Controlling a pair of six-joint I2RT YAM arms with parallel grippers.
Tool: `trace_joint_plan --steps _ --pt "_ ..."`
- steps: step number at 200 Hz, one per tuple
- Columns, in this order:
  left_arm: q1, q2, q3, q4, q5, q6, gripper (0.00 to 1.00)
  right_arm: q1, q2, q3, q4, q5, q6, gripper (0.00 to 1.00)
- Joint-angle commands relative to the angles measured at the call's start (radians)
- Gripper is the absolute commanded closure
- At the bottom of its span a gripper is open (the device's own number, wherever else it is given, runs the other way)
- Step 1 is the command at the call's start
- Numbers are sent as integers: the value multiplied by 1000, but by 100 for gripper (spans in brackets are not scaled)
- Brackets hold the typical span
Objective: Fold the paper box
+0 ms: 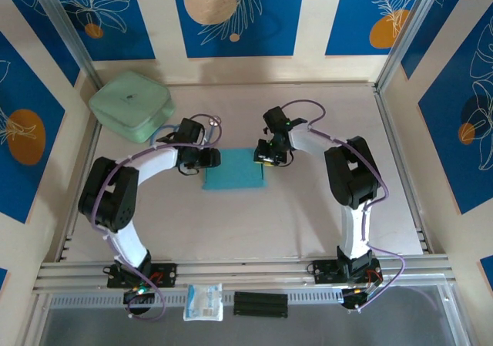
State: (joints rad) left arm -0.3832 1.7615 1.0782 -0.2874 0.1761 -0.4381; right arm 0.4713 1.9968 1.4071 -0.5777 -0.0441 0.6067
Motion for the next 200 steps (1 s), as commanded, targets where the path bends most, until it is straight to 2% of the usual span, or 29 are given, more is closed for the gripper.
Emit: trace_joint_plan --steps 1,31,53,76,104,128,134,154,172,200 --pt "15 23 -9 70 104 -30 38 -2 37 -12 15 -51 31 72" --pt "17 0 -31 93 108 -35 39 -23 28 -53 45 -99 47 72" --pt "18 -15 -35 96 118 -46 39 -17 34 -27 8 -97 32 62" --pt "18 -36 -44 127 136 -70 39 -11 33 -17 14 -95 27 61" --pt "18 -59 -33 160 189 -111 39 -23 66 -36 61 -119 47 72" --pt "18 -115 -18 105 146 -93 39 -86 59 -115 151 -204 68 79" --pt "19 -132 -19 93 128 -87 37 -101 58 -130 169 -221 60 80" --pt "32 -193 -41 73 92 -81 20 -152 62 -164 192 -303 9 81" --pt "53 -235 -78 64 83 -96 15 -194 64 -211 247 -367 9 82" --pt "86 -238 -136 87 129 -129 10 -222 73 -222 262 -387 -18 83"
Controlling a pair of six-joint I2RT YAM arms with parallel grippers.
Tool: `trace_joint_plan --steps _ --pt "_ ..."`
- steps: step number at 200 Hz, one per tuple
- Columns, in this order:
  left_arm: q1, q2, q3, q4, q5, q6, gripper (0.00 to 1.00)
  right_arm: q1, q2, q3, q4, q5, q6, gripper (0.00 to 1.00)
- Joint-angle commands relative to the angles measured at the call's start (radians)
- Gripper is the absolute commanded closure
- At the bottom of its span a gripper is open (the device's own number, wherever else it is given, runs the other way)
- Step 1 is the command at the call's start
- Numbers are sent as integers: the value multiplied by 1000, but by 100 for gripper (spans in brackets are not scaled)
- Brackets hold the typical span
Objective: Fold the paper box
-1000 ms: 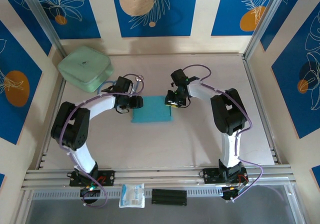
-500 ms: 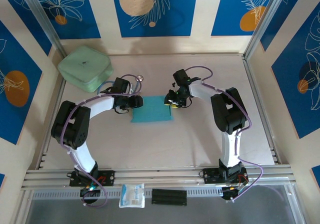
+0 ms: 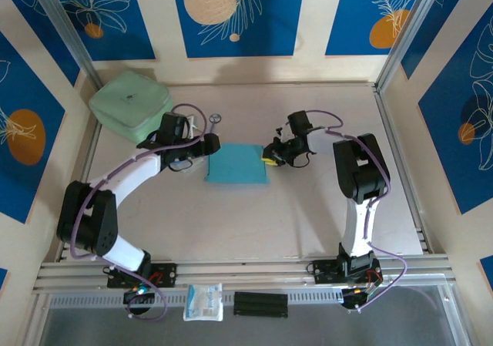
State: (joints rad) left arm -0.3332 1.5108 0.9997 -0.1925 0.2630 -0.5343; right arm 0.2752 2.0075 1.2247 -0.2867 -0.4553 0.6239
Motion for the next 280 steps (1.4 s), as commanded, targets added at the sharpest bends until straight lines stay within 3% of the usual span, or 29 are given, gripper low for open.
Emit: trace_joint_plan --steps 1,27,55,90,108,141,198,240,280 --pt "37 14 -60 -6 46 -35 10 -27 62 -40 -30 25 -36 83" --pt "54 70 -107 110 175 -93 10 -42 74 -20 -47 17 -44 83" --pt "54 167 -150 372 320 -192 10 -47 79 -11 -58 17 -53 83" --pt "53 269 -192 685 381 -336 11 -44 80 1 -81 34 -64 83" --pt "50 313 -207 820 410 -409 18 -44 82 7 -88 39 -65 83" --pt "44 345 -233 1020 443 -530 40 -44 86 15 -96 42 -67 82" --pt "34 292 -216 931 434 -500 63 -36 42 30 -122 37 -51 77" --pt "33 248 -199 817 424 -484 69 -55 -65 56 -194 61 -58 66" --pt "34 177 -188 728 394 -483 71 -90 -261 54 -252 133 -95 55"
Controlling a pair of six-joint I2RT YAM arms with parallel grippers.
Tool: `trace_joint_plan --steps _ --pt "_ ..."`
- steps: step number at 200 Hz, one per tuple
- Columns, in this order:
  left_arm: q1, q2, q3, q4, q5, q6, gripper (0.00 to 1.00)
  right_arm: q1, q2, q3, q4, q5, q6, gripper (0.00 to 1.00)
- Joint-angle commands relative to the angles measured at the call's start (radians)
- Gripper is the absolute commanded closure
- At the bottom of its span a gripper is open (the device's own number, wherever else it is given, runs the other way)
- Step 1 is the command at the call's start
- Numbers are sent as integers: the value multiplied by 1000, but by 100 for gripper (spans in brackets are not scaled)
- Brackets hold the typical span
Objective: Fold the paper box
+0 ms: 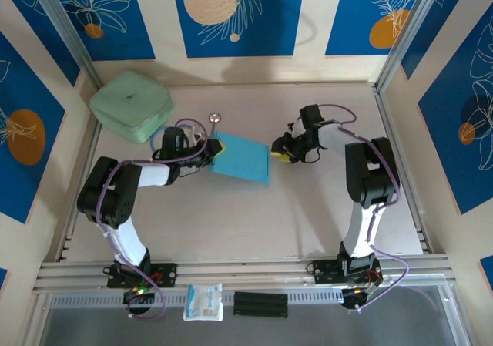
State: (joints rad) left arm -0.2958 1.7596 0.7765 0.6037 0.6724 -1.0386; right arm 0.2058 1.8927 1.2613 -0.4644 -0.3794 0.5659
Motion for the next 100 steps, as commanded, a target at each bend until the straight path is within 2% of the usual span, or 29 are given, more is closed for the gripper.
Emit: trace_joint_plan --steps 1,17,38,59,87,100 --pt "-3 -75 36 -74 -16 22 71 -21 -153 17 -73 60 -37 55" --pt "-4 -124 60 -172 -41 31 71 7 -298 -14 -30 134 -86 43" --pt "-5 -201 100 -359 -101 39 71 146 -491 -61 73 295 -285 27" --pt "-13 -268 155 -544 -163 40 72 365 -620 -149 235 470 -661 19" --pt "-48 -310 225 -655 -165 47 71 597 -664 -307 415 502 -1245 12" --pt "-66 -324 260 -709 -181 57 71 662 -642 -354 504 561 -1390 5"
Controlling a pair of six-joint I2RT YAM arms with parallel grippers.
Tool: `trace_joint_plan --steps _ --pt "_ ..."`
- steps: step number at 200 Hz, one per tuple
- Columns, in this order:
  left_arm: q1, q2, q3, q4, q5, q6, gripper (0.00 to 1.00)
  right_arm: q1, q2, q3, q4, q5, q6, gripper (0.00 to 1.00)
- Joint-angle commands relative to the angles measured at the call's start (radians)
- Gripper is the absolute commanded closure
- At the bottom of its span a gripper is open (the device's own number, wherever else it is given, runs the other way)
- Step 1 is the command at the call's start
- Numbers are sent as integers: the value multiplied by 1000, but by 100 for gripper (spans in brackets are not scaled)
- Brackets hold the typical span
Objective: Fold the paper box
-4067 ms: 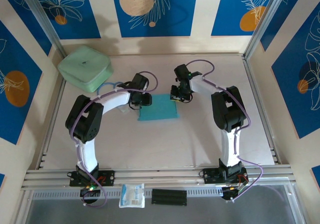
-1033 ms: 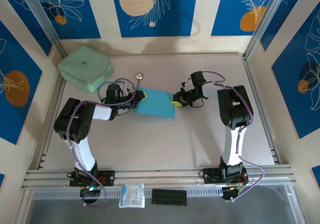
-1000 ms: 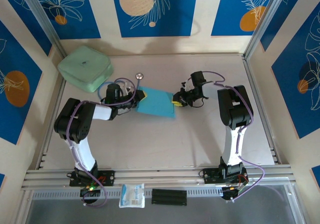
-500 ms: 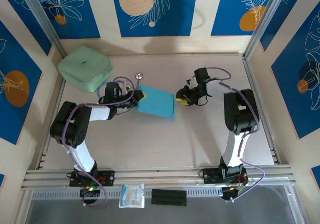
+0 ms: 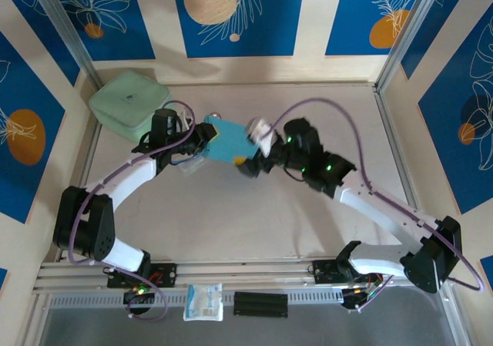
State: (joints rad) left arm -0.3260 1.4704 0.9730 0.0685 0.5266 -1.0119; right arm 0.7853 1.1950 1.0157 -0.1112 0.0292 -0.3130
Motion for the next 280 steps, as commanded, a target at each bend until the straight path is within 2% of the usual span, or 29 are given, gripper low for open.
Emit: trace_joint_plan --steps 1,31,50,77,101,125,146,181,198,223,244,267,280 --pt "-37 -36 64 -178 -38 31 71 86 59 -109 155 155 -516 5" --pt "-56 -68 95 -213 -70 -30 72 106 159 -63 125 183 -545 1" --pt "-61 -79 85 -155 -44 -97 73 104 225 -92 269 248 -569 1" --pt "-71 -97 109 -197 -53 -97 73 89 315 -64 385 387 -576 1" --pt "-73 -115 101 -205 -55 -138 74 67 352 -63 484 422 -595 0" --pt "-74 -133 96 -205 -62 -180 74 41 378 -49 515 433 -595 10" --pt "-74 -149 93 -215 -83 -230 74 18 396 -48 530 406 -593 32" --pt "-74 -141 108 -231 -66 -284 70 6 407 -49 552 387 -578 38" --pt "-74 -146 116 -241 -78 -278 68 5 397 -43 524 366 -574 45" --pt "-74 -152 131 -248 -89 -245 57 -4 365 -35 435 308 -537 51" --pt "-74 -164 153 -277 -110 -201 46 -38 316 -26 328 220 -443 56" --pt "-72 -195 186 -318 -144 -143 29 -92 246 -35 219 88 -370 64" --pt "-66 -225 201 -338 -165 -105 21 -124 201 -52 168 38 -359 65"
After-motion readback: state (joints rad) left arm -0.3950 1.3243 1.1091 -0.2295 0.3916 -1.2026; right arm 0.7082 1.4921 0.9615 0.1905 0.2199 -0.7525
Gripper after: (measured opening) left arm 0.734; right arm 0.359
